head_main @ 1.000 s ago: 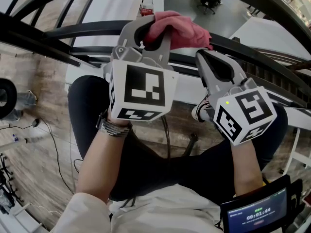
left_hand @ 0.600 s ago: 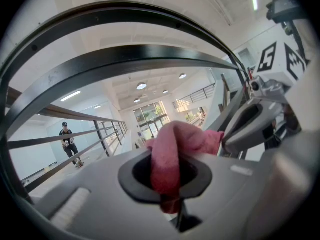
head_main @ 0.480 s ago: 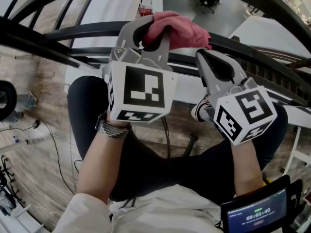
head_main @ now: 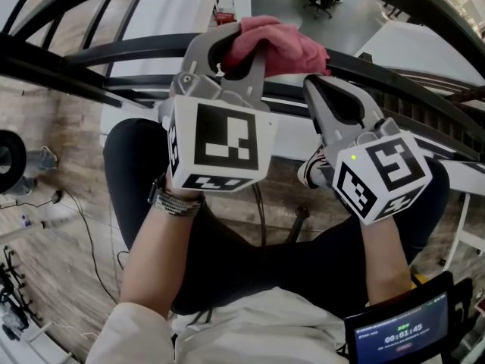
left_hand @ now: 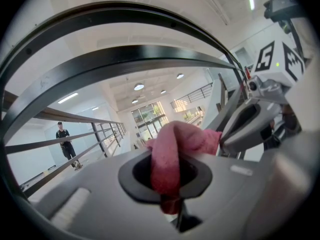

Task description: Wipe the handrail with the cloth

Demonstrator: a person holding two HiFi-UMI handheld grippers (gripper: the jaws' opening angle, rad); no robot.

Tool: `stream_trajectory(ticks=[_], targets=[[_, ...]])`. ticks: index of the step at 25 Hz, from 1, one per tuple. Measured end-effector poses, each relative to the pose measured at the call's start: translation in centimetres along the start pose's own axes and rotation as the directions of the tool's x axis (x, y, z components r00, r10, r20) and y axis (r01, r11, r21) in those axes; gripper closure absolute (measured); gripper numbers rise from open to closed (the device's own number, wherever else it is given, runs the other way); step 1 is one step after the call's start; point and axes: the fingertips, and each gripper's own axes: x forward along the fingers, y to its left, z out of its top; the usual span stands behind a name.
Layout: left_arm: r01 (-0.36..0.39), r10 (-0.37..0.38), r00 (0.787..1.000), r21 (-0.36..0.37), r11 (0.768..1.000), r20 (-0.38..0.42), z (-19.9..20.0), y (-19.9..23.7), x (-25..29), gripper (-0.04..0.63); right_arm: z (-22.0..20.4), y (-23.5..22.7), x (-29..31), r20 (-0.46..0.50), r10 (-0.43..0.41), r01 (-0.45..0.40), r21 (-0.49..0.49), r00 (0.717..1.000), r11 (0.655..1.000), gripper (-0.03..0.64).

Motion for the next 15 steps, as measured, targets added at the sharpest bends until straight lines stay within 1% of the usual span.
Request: stream_trajectory(ticks=[15], targets=[[0.019,-0.019,1.000,0.034,0.999,0.011,0.8,-1.3,0.5,0.566,-0.3,-0.9,-0.7,0.004,-0.015,0.015,0.008,1.000,1.000,0.615]])
